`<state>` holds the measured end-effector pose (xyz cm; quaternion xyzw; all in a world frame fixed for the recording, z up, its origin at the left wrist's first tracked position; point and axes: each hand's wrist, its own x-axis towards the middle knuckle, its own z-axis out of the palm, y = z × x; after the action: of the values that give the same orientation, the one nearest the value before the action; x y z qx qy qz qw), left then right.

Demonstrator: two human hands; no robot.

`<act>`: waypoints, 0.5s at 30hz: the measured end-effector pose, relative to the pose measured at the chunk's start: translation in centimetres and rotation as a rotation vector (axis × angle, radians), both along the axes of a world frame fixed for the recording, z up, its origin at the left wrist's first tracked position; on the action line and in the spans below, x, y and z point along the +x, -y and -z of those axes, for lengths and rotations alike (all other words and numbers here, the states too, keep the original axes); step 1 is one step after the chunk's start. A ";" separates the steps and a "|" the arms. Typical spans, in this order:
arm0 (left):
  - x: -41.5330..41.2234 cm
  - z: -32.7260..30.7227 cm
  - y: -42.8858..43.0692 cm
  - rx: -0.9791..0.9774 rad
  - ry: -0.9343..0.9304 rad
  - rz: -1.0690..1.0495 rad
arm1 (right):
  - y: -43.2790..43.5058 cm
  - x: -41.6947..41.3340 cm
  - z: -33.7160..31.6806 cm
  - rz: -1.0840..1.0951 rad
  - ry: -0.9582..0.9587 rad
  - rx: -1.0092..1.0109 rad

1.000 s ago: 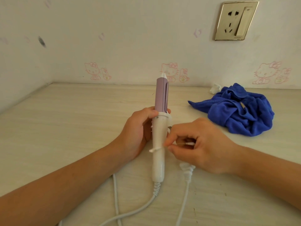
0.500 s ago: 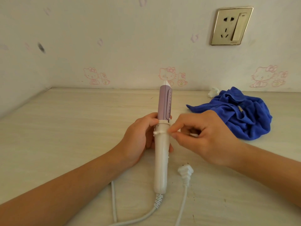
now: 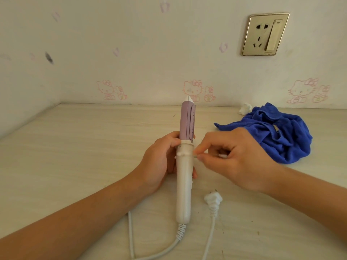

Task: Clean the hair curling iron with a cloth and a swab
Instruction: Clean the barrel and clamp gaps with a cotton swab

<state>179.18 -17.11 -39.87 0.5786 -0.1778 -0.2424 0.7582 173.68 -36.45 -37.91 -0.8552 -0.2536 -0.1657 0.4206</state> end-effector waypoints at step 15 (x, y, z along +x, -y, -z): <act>-0.1 -0.3 -0.1 -0.013 -0.031 0.011 | 0.4 0.2 0.8 0.036 -0.022 0.073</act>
<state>179.10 -17.00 -39.55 0.5687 -0.1706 -0.2543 0.7634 173.86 -36.82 -38.70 -0.8455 -0.2270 -0.1730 0.4514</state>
